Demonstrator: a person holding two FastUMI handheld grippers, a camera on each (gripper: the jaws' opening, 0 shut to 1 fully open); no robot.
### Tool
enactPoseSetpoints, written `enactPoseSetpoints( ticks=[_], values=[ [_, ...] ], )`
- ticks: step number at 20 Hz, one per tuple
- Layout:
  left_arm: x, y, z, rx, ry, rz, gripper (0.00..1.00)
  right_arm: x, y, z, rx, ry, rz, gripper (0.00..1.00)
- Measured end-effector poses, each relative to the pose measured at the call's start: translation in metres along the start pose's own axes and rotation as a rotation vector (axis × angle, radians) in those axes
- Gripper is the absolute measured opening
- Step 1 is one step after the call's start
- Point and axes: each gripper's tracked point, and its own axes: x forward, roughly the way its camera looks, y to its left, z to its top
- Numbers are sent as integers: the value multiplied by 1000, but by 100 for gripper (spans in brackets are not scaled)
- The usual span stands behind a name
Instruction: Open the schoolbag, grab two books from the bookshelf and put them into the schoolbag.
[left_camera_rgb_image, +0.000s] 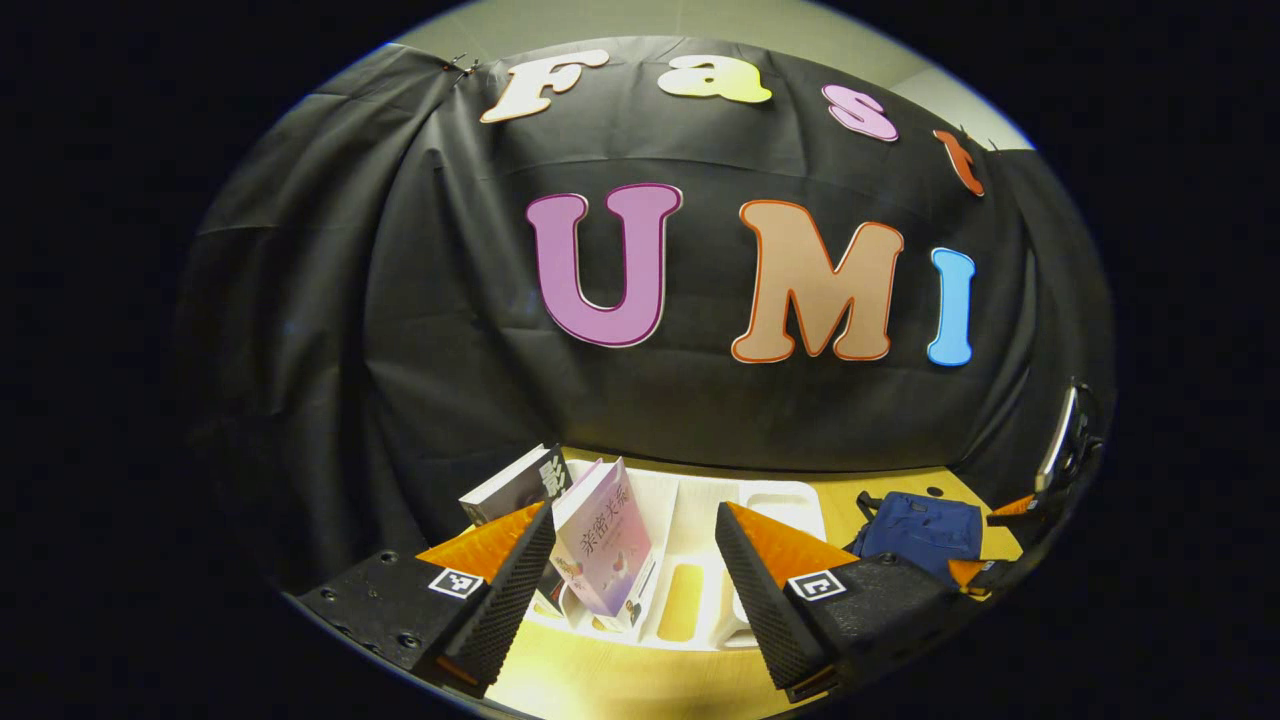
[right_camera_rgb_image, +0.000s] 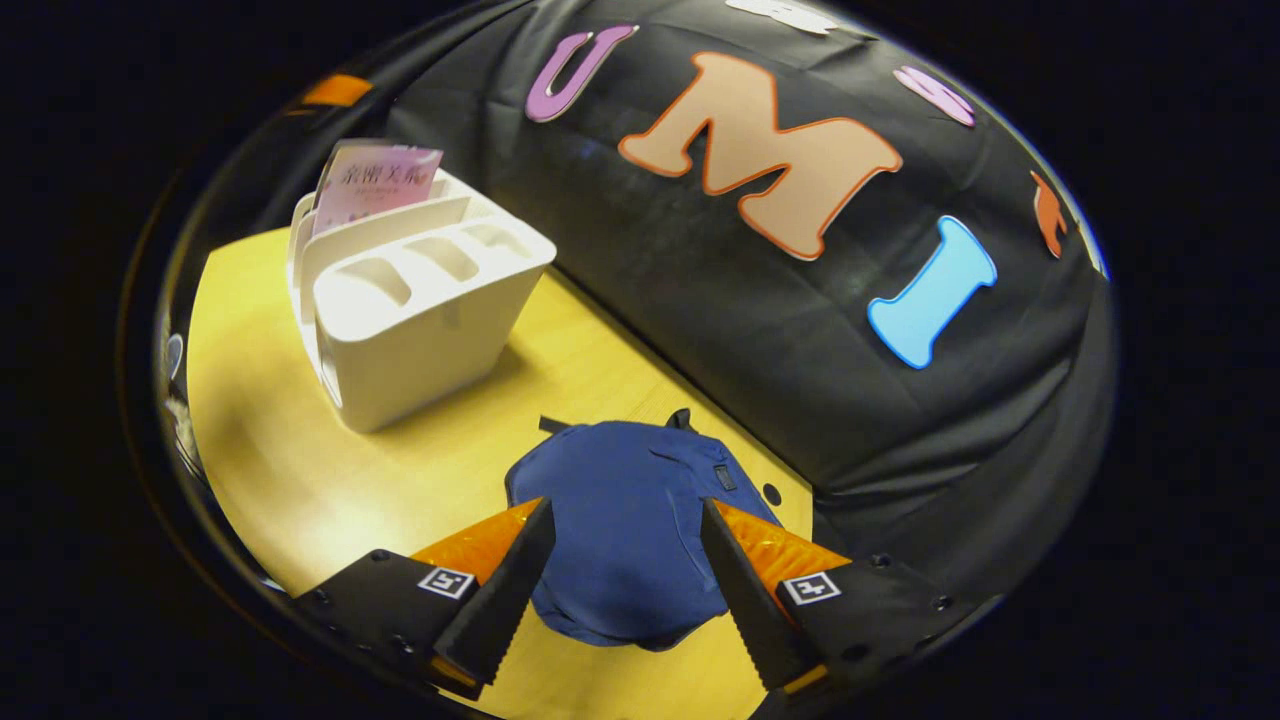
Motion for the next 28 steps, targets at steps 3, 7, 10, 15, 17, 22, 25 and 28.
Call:
enactPoseSetpoints(
  ticks=[3, 7, 10, 15, 17, 22, 25, 28],
  values=[
    [3, 5, -5, 17, 14, 23, 94, 19, 22, -23, -86, 66, 3, 96],
    [4, 16, -12, 25, 42, 46, 94, 30, 48, -46, -165, 128, -1, 100],
    [7, 21, -18, 28, 66, 51, 92, 36, 62, -56, -203, 147, -26, 96],
    [28, 23, -22, 43, 91, 30, 92, 46, 57, -70, -265, 174, -97, 96],
    [37, 19, -21, 67, 89, 10, 95, 48, 46, -73, -286, 188, -132, 100],
    [52, 6, -16, 92, 75, -46, 95, 52, 30, -81, -306, 214, -191, 100],
    [53, 1, -17, 77, 77, -67, 92, 50, 24, -72, -332, 195, -221, 95],
    [53, 2, -28, 52, 99, -77, 93, 55, 19, -67, -417, 169, -260, 95]
  ],
)
